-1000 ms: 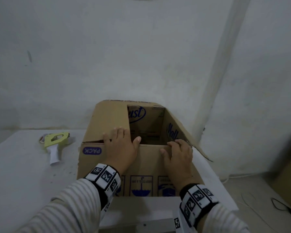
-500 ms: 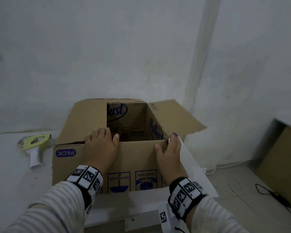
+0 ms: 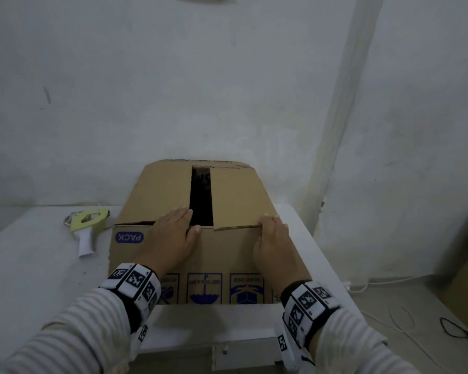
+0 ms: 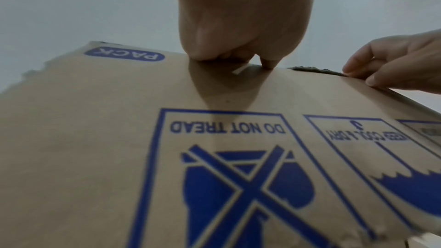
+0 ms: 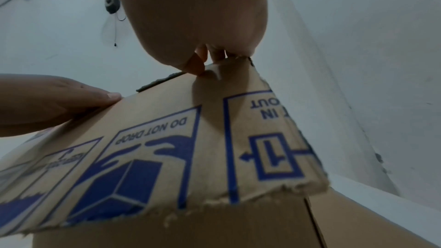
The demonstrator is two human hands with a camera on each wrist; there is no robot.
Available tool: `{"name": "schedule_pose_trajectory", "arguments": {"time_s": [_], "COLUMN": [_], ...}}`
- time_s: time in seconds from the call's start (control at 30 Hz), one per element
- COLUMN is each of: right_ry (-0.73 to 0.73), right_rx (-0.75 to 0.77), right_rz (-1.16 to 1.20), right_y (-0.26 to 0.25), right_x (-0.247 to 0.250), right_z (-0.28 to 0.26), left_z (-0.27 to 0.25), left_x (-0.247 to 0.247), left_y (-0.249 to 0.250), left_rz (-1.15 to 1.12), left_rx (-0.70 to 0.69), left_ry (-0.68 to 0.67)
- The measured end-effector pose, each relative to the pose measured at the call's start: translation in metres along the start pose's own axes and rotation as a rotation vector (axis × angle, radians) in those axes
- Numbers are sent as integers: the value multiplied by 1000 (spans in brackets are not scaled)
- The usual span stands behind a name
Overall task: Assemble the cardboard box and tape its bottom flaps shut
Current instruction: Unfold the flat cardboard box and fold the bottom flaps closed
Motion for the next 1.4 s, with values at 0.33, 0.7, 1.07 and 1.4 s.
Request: {"name": "schedule_pose_trajectory", "arguments": {"time_s": [0.33, 0.7, 1.07, 1.4], "right_ry": [-239, -474, -907, -305], "right_rx": [138, 101, 125, 163], "right_rz": [-195, -280, -282, -424], "right_y": [-59, -149, -186, -221], "right_x": [-19, -70, -23, 35], "right_z": [2, -5, -21, 22], "left_z": [-26, -41, -25, -22], "left_x": [25, 45, 66, 75], "left_y": [-80, -144, -162, -150], "left_rz": [-19, 138, 15, -88], "left_rx": [-78, -303, -379, -161], "left_ry": [-2, -193, -333, -116]}}
Point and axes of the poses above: each hand's wrist, its own z-axis towards the middle knuckle, its own x-axis out of the back of the hand, y = z × x, the point moved 2 cm from there along z, towards the middle knuckle, and after that the axes turned 2 degrees about -y, right-handed, at the moved point
